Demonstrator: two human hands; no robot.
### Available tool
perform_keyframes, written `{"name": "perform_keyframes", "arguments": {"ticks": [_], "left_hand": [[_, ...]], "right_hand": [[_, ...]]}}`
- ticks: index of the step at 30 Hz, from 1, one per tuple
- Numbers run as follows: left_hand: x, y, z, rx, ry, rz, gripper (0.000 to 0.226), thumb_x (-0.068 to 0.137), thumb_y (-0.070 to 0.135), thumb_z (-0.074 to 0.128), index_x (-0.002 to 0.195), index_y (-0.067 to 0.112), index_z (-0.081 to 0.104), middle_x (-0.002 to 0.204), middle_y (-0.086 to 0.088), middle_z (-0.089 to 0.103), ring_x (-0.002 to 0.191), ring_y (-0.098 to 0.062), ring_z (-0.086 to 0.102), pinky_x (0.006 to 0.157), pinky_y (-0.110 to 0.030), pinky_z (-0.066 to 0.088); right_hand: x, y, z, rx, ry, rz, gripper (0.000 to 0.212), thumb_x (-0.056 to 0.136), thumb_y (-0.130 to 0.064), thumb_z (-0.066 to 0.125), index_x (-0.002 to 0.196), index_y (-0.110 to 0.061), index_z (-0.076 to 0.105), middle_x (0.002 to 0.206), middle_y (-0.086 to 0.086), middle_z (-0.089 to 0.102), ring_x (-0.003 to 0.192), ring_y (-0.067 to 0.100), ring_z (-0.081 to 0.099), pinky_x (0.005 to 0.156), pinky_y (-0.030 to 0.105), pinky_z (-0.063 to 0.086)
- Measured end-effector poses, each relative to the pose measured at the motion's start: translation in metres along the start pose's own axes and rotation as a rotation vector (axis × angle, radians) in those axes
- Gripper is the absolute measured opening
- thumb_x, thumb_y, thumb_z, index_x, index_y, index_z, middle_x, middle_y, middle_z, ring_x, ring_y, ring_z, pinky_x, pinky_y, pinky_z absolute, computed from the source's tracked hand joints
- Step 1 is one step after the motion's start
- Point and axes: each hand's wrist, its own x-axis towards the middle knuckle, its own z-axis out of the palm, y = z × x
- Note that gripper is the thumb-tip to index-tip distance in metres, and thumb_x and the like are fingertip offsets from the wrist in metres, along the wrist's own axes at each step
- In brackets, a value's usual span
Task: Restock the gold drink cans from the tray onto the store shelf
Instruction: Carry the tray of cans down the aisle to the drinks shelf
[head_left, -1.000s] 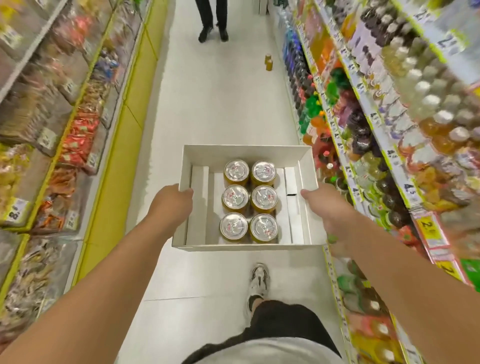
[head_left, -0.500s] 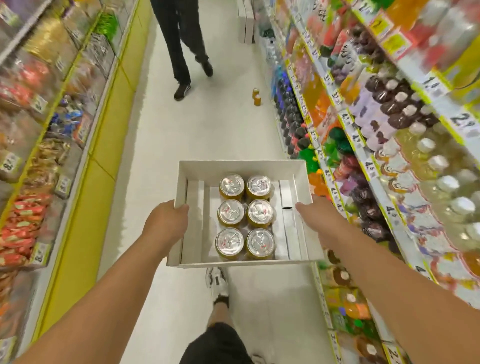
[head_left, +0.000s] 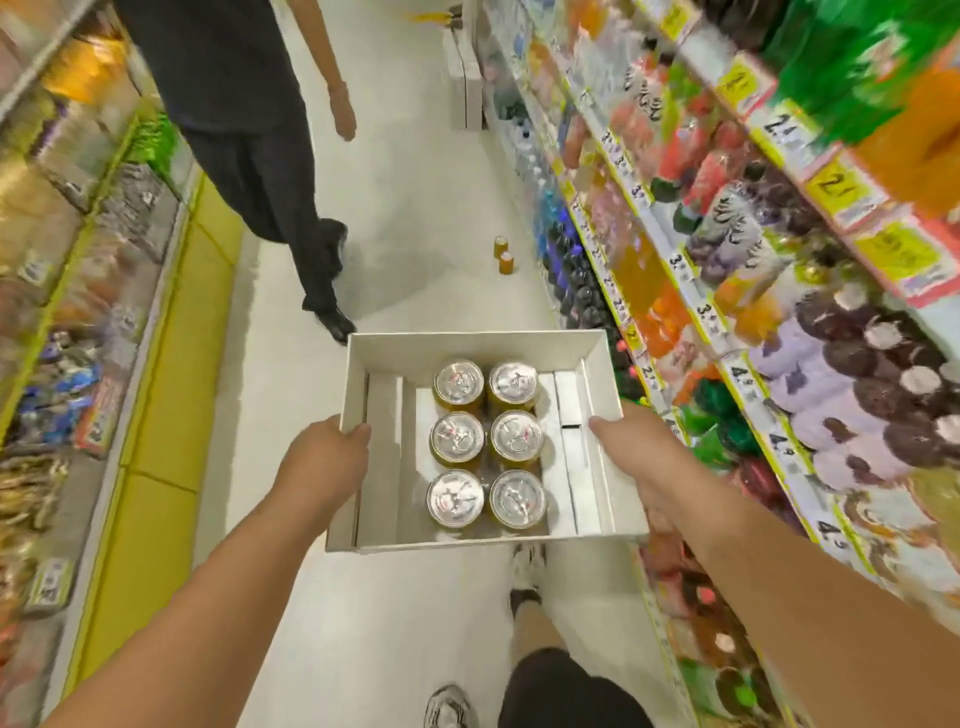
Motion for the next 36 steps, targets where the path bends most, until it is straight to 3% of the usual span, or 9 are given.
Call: {"name": "perform_keyframes", "arguments": {"ticks": [3,6,8,14,19,23,29,33,36], "left_hand": [[0.060,0.044,0.003,0.008,0.017,-0.032,0.023,0.099,0.034,0.045,0.105,0.016,0.058,0.097,-0.009,0.066,0.090,-0.034,0.063,0.075,-0.036,0.051],[0.121,0.089,0.007,0.012,0.034,-0.056,0.031,0.098,0.036,0.046,0.108,0.014,0.064,0.094,-0.008,0.068,0.088,-0.033,0.064,0.081,-0.040,0.055],[0.160,0.121,0.008,0.002,0.027,-0.061,0.032,0.099,0.037,0.045,0.110,0.012,0.063,0.096,-0.008,0.067,0.089,-0.032,0.062,0.079,-0.039,0.053],[0.266,0.199,0.010,-0.005,0.028,-0.122,0.041,0.100,0.038,0.046,0.126,0.011,0.062,0.090,-0.008,0.066,0.081,-0.031,0.062,0.067,-0.034,0.047],[0.363,0.253,0.008,0.059,0.005,-0.088,0.045,0.103,0.035,0.041,0.134,0.006,0.056,0.124,-0.020,0.062,0.109,-0.040,0.058,0.086,-0.037,0.046],[0.445,0.290,-0.003,0.016,-0.030,-0.068,0.041,0.103,0.032,0.043,0.127,0.004,0.059,0.109,-0.015,0.065,0.090,-0.030,0.057,0.078,-0.035,0.045],[0.551,0.347,-0.037,0.029,-0.086,-0.035,0.041,0.102,0.035,0.042,0.129,0.011,0.059,0.119,-0.013,0.065,0.105,-0.035,0.060,0.093,-0.042,0.050],[0.624,0.382,-0.052,0.017,-0.087,-0.042,0.034,0.101,0.035,0.043,0.121,0.015,0.062,0.101,-0.005,0.065,0.088,-0.028,0.060,0.077,-0.035,0.048],[0.683,0.407,-0.060,0.010,-0.090,-0.048,0.032,0.100,0.033,0.043,0.116,0.018,0.066,0.092,-0.004,0.068,0.082,-0.027,0.064,0.066,-0.032,0.046]], "right_hand": [[0.065,-0.044,-0.004,0.002,-0.025,-0.018,0.039,0.096,-0.020,0.054,0.134,-0.014,0.059,0.120,0.009,0.065,0.104,0.029,0.061,0.087,0.035,0.049],[0.129,-0.091,-0.011,0.013,-0.060,-0.040,0.046,0.094,-0.020,0.054,0.139,-0.013,0.053,0.133,0.012,0.062,0.113,0.028,0.059,0.097,0.037,0.047],[0.169,-0.121,-0.018,0.005,-0.060,-0.024,0.044,0.098,-0.019,0.053,0.141,-0.012,0.051,0.137,0.011,0.059,0.120,0.030,0.057,0.104,0.041,0.046],[0.274,-0.210,-0.029,-0.118,0.022,-0.032,0.047,0.099,-0.024,0.056,0.143,-0.009,0.050,0.139,0.013,0.057,0.116,0.031,0.057,0.088,0.031,0.042],[0.355,-0.272,-0.023,-0.162,-0.013,-0.014,0.038,0.100,-0.019,0.053,0.133,0.001,0.053,0.126,0.024,0.061,0.092,0.025,0.052,0.073,0.030,0.044],[0.414,-0.326,-0.008,-0.136,0.017,0.010,0.030,0.101,-0.016,0.050,0.129,-0.010,0.058,0.110,0.013,0.061,0.096,0.030,0.058,0.086,0.037,0.049],[0.494,-0.412,0.018,-0.052,0.038,0.013,0.026,0.100,-0.015,0.051,0.122,-0.025,0.060,0.101,-0.001,0.061,0.086,0.017,0.058,0.077,0.028,0.045],[0.544,-0.466,0.033,-0.039,0.032,0.032,0.030,0.098,-0.017,0.053,0.127,-0.019,0.062,0.125,0.006,0.065,0.108,0.027,0.060,0.094,0.035,0.049],[0.590,-0.506,0.043,-0.024,0.037,0.081,0.035,0.099,-0.017,0.053,0.134,-0.012,0.058,0.130,0.008,0.061,0.111,0.027,0.057,0.092,0.033,0.046]]}}
